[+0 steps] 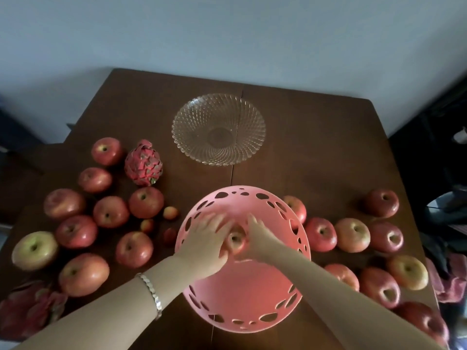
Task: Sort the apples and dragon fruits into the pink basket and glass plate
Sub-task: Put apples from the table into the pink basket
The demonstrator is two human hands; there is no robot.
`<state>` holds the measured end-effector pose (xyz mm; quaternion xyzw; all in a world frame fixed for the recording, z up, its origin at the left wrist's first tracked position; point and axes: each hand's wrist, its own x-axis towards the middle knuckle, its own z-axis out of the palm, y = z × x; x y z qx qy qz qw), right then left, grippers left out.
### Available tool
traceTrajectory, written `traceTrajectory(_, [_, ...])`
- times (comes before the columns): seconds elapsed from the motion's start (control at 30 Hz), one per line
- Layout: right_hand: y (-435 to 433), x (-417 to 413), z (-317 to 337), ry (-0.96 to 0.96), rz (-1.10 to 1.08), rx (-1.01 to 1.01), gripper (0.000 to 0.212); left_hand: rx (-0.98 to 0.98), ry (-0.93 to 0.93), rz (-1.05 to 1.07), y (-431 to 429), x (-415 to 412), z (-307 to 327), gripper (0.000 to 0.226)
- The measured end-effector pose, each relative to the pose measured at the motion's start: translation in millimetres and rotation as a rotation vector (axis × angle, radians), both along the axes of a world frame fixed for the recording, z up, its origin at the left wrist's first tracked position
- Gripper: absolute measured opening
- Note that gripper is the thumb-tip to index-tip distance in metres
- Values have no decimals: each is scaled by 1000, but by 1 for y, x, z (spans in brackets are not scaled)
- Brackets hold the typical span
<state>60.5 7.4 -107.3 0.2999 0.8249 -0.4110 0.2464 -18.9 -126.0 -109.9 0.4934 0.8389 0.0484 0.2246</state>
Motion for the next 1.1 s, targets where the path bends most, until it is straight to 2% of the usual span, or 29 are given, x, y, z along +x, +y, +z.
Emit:
traceTrajectory(0.07, [29,6,22,173,12,61,81,-102,-11,-20,4,3,-2,69])
traceTrajectory(0.1, [44,9,33,314,-53,104,66,-111,4,-4,8,5,-2,72])
traceTrajectory(0.17, [80,13,43,476,-187,230,54,-137,56,24,17,8,-2,75])
traceTrajectory(0.2, [97,13,42,465,-176,291,55,-163,67,43,21,9,-2,77])
traceTrajectory(0.27, [125,10,27,222,32,350,70,-198,47,78,24,12,-3,76])
traceTrajectory(0.33, [137,7,8,-72,305,327,94,-187,5,104,26,13,-3,74])
traceTrajectory(0.4, [136,4,-5,-161,406,272,98,-162,-17,130,28,11,-4,73])
traceTrajectory(0.57, [128,8,-12,-57,292,262,79,-73,12,259,30,4,-8,68])
traceTrajectory(0.67, [128,16,2,32,133,345,83,-52,-29,268,30,9,-11,69])
traceTrajectory(0.77, [128,24,39,275,-32,447,88,-47,-23,277,29,11,-11,69])
traceTrajectory(0.87, [105,30,77,473,-65,371,87,-61,-3,262,29,10,-9,70])
traceTrajectory(0.93, [80,33,86,452,50,307,89,-80,-8,257,29,9,-7,71])
traceTrajectory(1.1, [27,31,47,94,285,382,92,-133,-34,257,34,8,-5,61])
